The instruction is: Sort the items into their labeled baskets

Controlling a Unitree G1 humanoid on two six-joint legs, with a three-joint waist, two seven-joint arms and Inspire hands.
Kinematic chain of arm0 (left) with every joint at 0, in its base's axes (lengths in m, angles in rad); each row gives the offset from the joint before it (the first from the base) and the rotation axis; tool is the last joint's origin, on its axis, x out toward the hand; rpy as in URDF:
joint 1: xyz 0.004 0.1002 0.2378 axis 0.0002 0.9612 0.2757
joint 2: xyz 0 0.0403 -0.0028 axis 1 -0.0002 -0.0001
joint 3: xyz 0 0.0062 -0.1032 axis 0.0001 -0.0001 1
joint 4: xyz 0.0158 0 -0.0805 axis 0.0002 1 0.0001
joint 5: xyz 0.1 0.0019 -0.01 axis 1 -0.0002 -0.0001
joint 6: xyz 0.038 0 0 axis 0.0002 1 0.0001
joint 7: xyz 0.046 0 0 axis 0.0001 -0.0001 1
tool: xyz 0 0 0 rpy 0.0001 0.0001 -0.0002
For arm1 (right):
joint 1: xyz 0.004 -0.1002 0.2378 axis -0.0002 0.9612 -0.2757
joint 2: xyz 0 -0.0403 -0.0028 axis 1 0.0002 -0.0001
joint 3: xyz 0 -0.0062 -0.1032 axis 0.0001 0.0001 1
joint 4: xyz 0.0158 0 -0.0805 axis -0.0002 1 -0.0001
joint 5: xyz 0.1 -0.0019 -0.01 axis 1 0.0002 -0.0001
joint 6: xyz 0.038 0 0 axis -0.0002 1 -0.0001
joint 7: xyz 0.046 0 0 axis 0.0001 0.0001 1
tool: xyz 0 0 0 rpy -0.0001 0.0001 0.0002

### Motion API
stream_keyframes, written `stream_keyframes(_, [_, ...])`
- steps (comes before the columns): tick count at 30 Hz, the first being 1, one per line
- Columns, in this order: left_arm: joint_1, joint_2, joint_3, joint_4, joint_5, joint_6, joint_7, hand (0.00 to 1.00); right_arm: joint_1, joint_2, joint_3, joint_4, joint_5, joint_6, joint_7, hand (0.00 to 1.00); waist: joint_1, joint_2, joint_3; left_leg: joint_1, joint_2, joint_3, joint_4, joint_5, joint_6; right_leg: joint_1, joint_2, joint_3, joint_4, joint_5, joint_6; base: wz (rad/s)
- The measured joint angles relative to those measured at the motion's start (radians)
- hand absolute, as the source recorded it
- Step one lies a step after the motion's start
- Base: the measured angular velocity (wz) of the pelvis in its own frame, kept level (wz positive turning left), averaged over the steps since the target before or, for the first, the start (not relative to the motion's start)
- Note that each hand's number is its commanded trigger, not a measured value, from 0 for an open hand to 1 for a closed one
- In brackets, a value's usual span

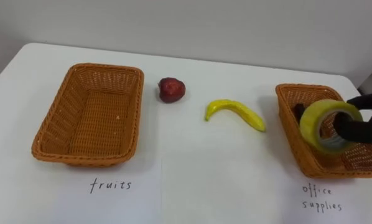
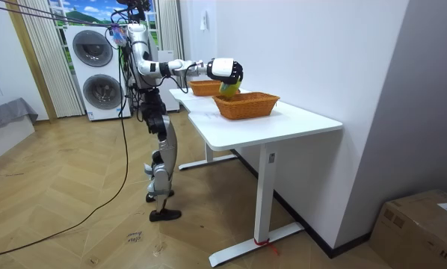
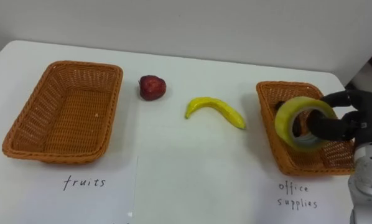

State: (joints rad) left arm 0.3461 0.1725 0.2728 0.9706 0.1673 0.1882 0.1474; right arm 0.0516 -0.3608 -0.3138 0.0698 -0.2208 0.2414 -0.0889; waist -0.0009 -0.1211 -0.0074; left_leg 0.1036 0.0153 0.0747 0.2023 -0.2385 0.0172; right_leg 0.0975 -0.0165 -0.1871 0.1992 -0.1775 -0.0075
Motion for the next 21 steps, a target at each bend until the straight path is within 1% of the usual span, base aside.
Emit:
stream_keyframes(4, [-0.001, 0.0, 0.0, -0.009, 0.0, 0.001, 0.0, 0.0, 0.002, 0.0, 0.0, 0.006, -0.028, 0.0, 0.0, 1.0, -0.004, 0.002, 0.0019, 0.004, 0.001, 0.005, -0.003, 0.0, 0.0, -0.003, 0.001, 0.008, 0.006, 0.0, 0.0, -0.06])
stream_keyframes(7, [0.0, 0.0, 0.0, -0.008, 0.0, 0.002, 0.001, 0.0, 0.002, 0.0, 0.0, 0.03, -0.029, 0.0, 0.0, 1.0, -0.006, -0.002, 0.0044, 0.006, 0.001, 0.005, -0.003, 0.0, 0.0, -0.002, 0.001, 0.009, 0.006, 0.0, 0.0, 0.0])
stream_keyframes(8, [0.0, 0.0, 0.0, -0.008, 0.0, 0.003, 0.001, 0.0, 0.002, 0.0, 0.0, 0.038, -0.029, 0.0, -0.001, 0.85, -0.006, -0.004, 0.0047, 0.006, 0.001, 0.005, -0.003, 0.0, 0.0, -0.002, 0.001, 0.009, 0.006, 0.0, 0.0, 0.0])
stream_keyframes(9, [0.0, 0.0, 0.0, -0.008, 0.0, 0.003, 0.001, 0.0, 0.002, 0.0, 0.0, 0.039, -0.029, 0.0, -0.001, 0.47, -0.006, -0.005, 0.0051, 0.006, 0.001, 0.005, -0.003, 0.0, 0.0, -0.003, 0.001, 0.01, 0.006, 0.0, 0.0, 0.0])
stream_keyframes(10, [0.0, 0.0, 0.0, -0.008, 0.0, 0.003, 0.001, 0.0, 0.002, 0.0, 0.0, 0.04, -0.029, 0.0, -0.005, 0.11, -0.006, -0.005, 0.0055, 0.006, 0.0, 0.005, -0.003, 0.0, 0.0, -0.003, 0.001, 0.01, 0.005, -0.001, 0.0, 0.0])
stream_keyframes(11, [0.0, 0.0, 0.0, -0.008, 0.0, 0.003, 0.001, 0.0, 0.002, 0.0, 0.0, 0.04, -0.029, 0.0, -0.006, 0.0, -0.006, -0.005, 0.0056, 0.006, 0.0, 0.005, -0.003, 0.0, 0.0, -0.003, 0.0, 0.011, 0.005, -0.001, 0.001, 0.0])
stream_keyframes(21, [0.0, 0.0, 0.004, -0.008, 0.002, 0.005, 0.0, 0.0, 0.002, 0.0, -0.008, 0.04, -0.061, -0.001, -0.02, 0.0, -0.003, -0.009, 0.0054, 0.01, -0.001, 0.006, -0.005, 0.0, 0.0, -0.004, 0.001, 0.016, 0.005, -0.002, 0.002, 0.0])
